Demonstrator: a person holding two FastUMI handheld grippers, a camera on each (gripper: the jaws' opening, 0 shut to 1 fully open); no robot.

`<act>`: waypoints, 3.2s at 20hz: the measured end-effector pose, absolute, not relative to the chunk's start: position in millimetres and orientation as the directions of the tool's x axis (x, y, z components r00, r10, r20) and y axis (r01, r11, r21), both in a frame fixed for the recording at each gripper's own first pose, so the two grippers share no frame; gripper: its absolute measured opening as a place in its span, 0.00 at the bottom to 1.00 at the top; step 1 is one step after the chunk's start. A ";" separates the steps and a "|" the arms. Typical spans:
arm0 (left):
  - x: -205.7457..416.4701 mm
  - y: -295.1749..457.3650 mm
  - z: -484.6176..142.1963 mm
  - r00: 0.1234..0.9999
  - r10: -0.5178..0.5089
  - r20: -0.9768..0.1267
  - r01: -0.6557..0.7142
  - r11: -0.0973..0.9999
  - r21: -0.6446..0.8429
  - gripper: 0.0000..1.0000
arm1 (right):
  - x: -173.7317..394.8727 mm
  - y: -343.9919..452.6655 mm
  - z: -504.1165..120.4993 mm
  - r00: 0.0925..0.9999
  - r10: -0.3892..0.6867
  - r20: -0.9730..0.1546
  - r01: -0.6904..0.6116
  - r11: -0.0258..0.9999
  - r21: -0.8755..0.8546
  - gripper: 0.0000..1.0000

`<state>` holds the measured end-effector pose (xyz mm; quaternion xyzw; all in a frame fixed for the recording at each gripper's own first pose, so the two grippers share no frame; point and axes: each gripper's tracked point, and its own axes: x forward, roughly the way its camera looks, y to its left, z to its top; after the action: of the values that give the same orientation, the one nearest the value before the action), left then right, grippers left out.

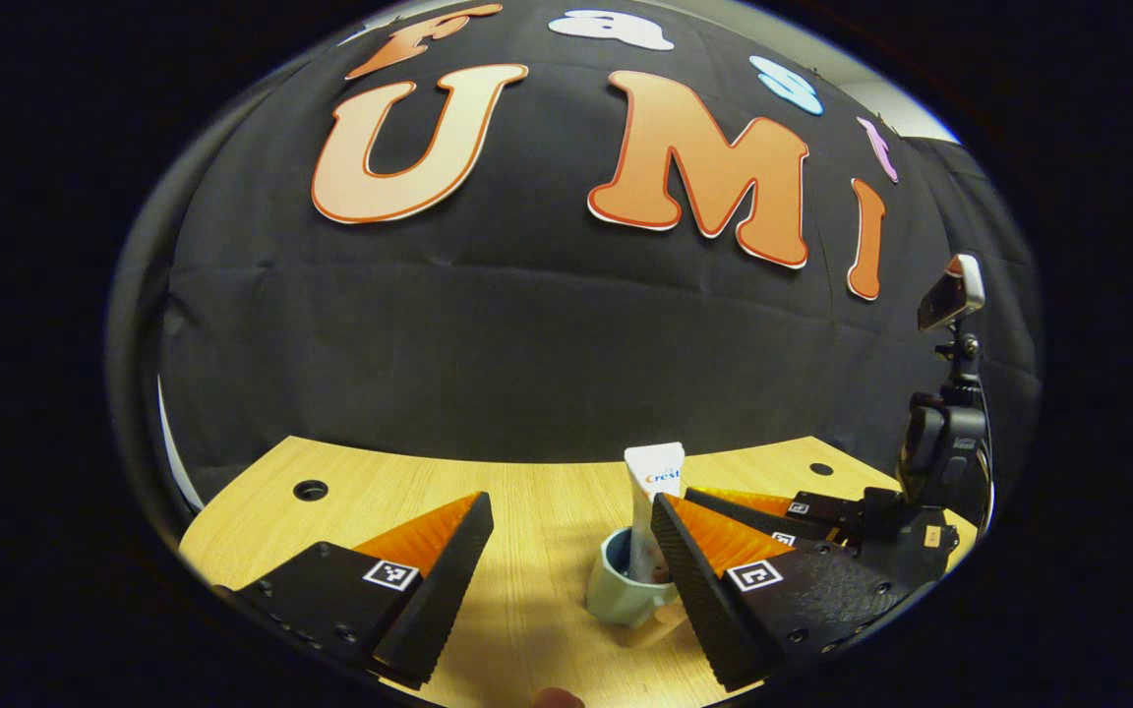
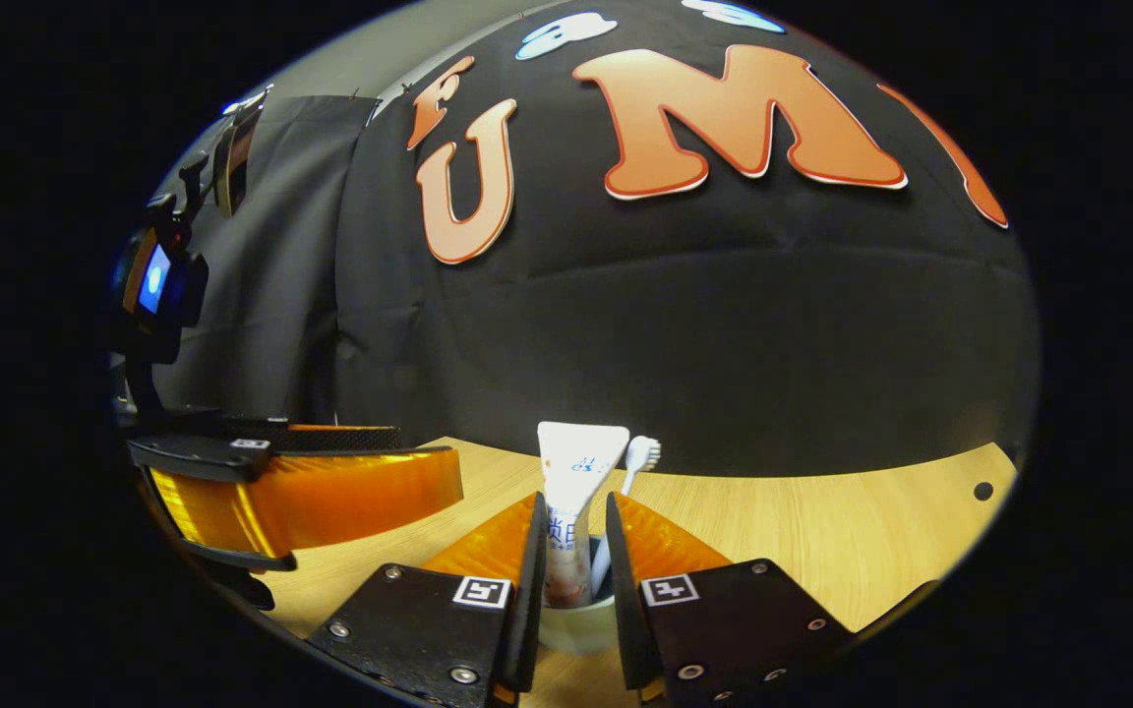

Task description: Put the toothbrush and toothpaste on the desktop into the cup, then pick up the cup and place it on the coaster on the desktop.

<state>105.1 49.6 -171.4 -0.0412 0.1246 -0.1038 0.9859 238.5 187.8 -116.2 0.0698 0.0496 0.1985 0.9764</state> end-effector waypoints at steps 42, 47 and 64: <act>64.8 -4.9 -307.0 0.515 -0.062 -0.855 0.081 0.996 -0.023 0.26 | 18.3 -18.8 -24.8 0.977 0.208 0.036 -0.211 0.970 0.119 0.87; 69.6 -9.4 -307.6 0.548 -0.055 -0.835 0.041 0.998 -0.039 0.21 | 11.4 -34.4 -31.3 0.981 0.190 0.032 -0.192 0.970 0.149 0.87; 77.1 -15.0 -303.5 0.611 -0.114 -0.784 0.090 0.993 -0.075 0.19 | 2.1 -59.3 -35.7 0.988 0.148 0.034 -0.152 0.968 0.202 0.87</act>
<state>77.1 -15.0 -303.5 -0.0139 0.4375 -0.0570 0.8973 2.1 -59.3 -35.7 0.1025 -0.0096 0.0757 0.9918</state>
